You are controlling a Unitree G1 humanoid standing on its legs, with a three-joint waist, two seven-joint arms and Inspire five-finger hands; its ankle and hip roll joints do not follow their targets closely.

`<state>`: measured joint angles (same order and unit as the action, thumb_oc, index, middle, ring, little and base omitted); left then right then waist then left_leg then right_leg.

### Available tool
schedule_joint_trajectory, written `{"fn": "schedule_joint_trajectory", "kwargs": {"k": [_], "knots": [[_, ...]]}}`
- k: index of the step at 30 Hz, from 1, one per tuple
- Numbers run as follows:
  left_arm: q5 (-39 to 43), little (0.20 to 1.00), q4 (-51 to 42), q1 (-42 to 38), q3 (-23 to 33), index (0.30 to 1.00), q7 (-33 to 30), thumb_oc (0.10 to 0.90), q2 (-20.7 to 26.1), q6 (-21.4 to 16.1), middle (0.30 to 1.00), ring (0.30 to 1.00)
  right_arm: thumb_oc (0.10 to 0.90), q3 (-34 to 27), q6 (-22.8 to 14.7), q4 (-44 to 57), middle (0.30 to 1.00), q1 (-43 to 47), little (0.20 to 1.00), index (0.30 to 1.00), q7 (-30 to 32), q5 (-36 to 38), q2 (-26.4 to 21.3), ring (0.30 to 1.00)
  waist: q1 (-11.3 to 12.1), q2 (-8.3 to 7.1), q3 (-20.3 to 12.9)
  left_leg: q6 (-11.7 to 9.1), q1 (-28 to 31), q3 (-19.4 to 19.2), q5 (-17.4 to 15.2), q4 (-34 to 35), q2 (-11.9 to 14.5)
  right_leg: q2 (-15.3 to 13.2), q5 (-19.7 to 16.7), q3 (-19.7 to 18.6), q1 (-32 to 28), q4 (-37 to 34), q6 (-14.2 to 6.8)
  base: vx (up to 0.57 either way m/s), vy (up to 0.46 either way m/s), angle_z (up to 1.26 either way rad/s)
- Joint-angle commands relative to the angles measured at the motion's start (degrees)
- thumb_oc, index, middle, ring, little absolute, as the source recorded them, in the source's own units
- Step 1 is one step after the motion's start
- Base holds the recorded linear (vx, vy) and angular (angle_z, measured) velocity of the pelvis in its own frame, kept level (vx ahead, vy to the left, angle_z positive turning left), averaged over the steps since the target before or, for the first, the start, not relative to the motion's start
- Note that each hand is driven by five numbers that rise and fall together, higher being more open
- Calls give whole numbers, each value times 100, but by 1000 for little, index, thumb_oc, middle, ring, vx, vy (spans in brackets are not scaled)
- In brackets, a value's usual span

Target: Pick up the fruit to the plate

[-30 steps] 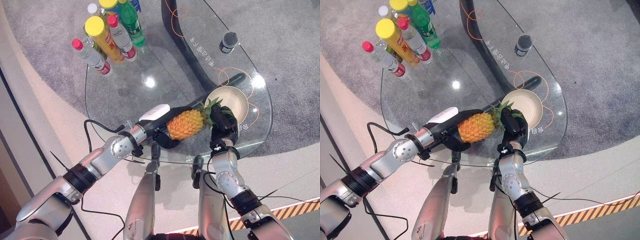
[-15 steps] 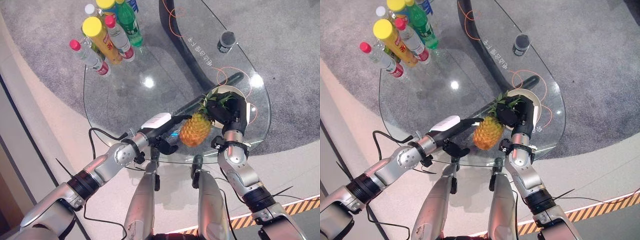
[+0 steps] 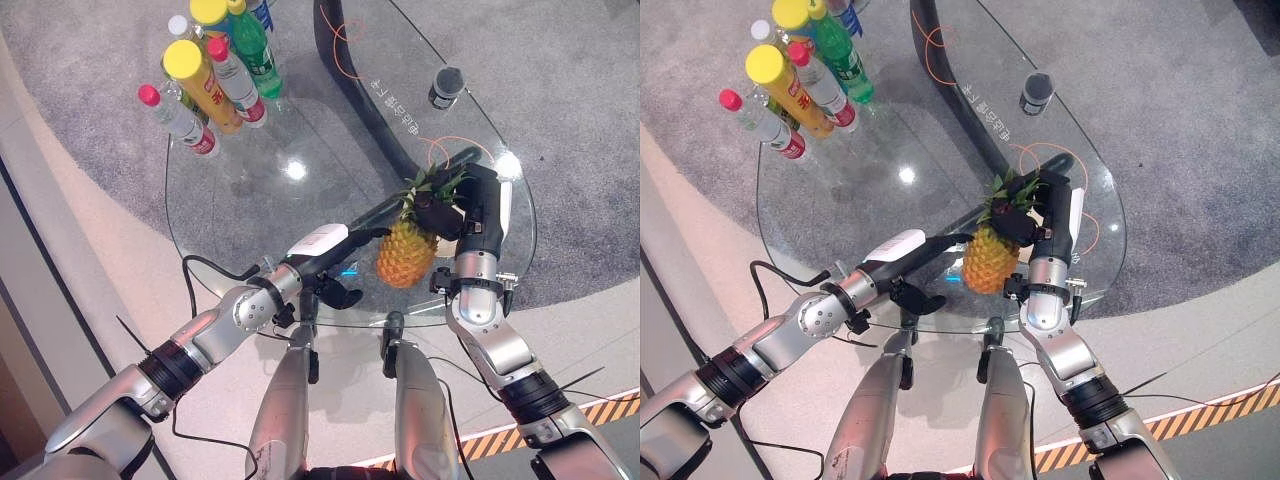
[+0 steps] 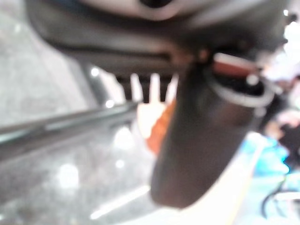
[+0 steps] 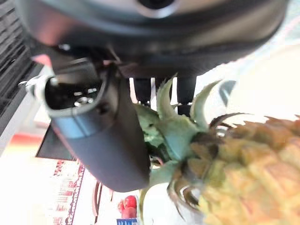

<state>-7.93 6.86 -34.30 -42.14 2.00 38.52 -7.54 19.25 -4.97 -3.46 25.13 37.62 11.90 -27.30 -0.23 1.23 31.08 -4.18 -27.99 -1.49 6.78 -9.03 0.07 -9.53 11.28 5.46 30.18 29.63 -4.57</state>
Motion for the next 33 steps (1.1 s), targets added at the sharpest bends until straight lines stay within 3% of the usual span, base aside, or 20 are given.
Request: {"fn": "schedule_joint_trajectory", "kwargs": {"k": [1, 17, 23, 27, 33], "knots": [[-218, 900, -843, 111, -405, 900, 113, 800, -212, -308, 900, 900, 100, -480, -563, 1126, 300, 1480, 200, 300, 416, -597, -295, 300, -76, -161, -128, 370, 310, -226, -1042, -1054, -334, 229, -1297, 132, -558, -1497, -118, 0, 0, 0], [-186, 900, -615, 271, -492, 900, -81, 800, -241, 3, 900, 900, 100, -280, 228, 819, 300, 1962, 200, 300, 925, -1960, -901, 300, -16, -125, -128, 361, 249, -216, -1068, -1122, -318, 235, -1214, 207, -490, -1381, -131, 0, 0, 0], [-75, 900, -548, 281, -514, 900, -170, 800, -212, 48, 900, 900, 100, -201, 231, 721, 300, 2041, 200, 300, 1160, -2025, -1021, 300, -8, -118, -128, 358, 195, -211, -1063, -1143, -313, 244, -1202, 214, -442, -1360, -134, 0, 0, 0], [-12, 900, -288, 401, -502, 900, -483, 800, -282, 415, 900, 900, 100, -185, 294, 602, 300, 2105, 200, 300, 1570, -2385, -1045, 300, 23, -80, -128, 352, -20, -196, -1046, -1194, -322, 241, -1212, 254, -226, -1292, -144, -8, -27, -1], [6, 900, -162, 617, -432, 900, -577, 800, -204, 416, 900, 900, 100, -165, 438, 540, 300, 2069, 200, 300, 1786, -2585, -1162, 300, 33, -30, -128, 349, -230, -219, -1035, -1232, -310, 254, -1209, 272, 3, -1218, -143, 0, 0, 0]]}}
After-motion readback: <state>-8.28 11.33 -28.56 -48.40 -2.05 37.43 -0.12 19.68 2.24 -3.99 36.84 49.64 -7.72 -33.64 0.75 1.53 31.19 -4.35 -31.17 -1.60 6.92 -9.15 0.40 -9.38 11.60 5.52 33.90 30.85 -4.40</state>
